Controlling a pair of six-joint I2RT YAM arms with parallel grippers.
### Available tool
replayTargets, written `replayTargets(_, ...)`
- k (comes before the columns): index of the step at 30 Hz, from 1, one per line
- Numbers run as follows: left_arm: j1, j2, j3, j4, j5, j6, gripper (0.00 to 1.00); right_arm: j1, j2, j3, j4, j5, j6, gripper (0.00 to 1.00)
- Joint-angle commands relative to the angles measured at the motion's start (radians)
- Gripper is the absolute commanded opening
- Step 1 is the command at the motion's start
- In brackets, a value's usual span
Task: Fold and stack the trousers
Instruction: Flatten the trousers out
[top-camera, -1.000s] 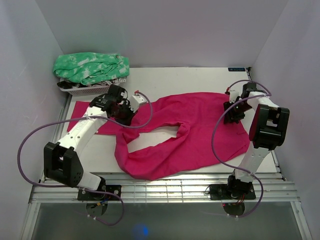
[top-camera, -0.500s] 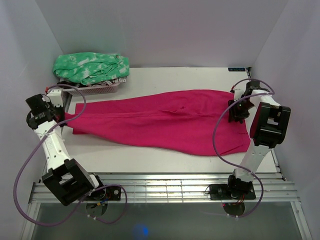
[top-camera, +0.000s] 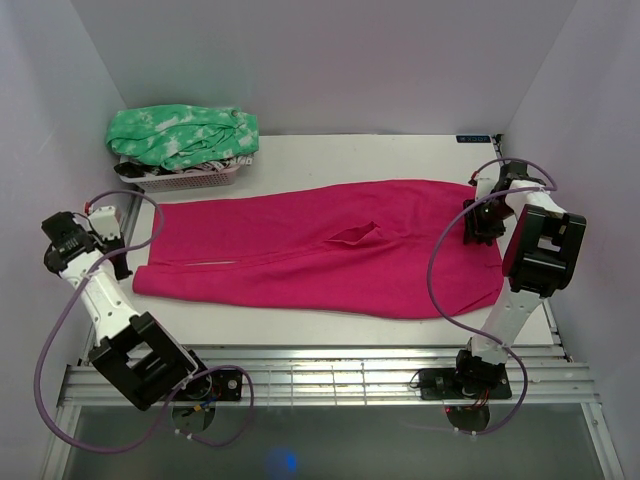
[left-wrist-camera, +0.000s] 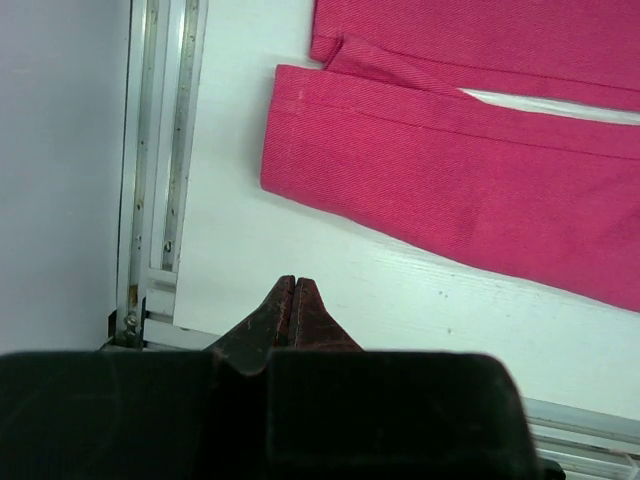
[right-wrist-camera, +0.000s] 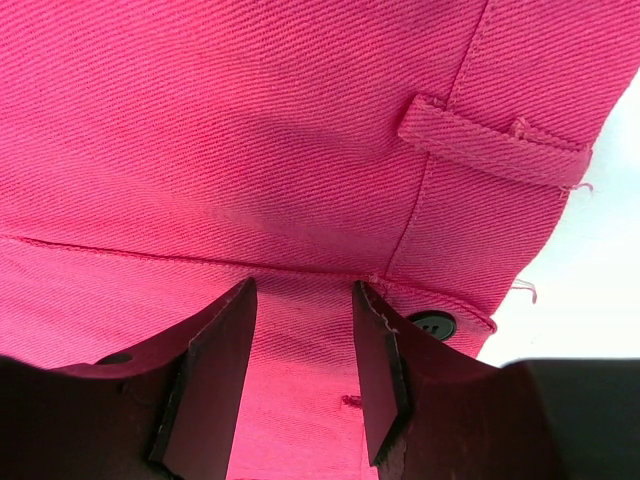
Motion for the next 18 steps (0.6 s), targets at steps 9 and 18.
replayTargets(9, 0.007, 0.216, 0.049, -0.031, 0.169, 0.129, 0.66, -0.008, -0.014, 0.048, -0.042, -0.033, -0.032, 0.5)
replayTargets(18, 0.022, 0.396, 0.144, 0.075, 0.193, 0.237, 0.68, -0.007, -0.014, 0.073, -0.091, -0.084, -0.047, 0.5)
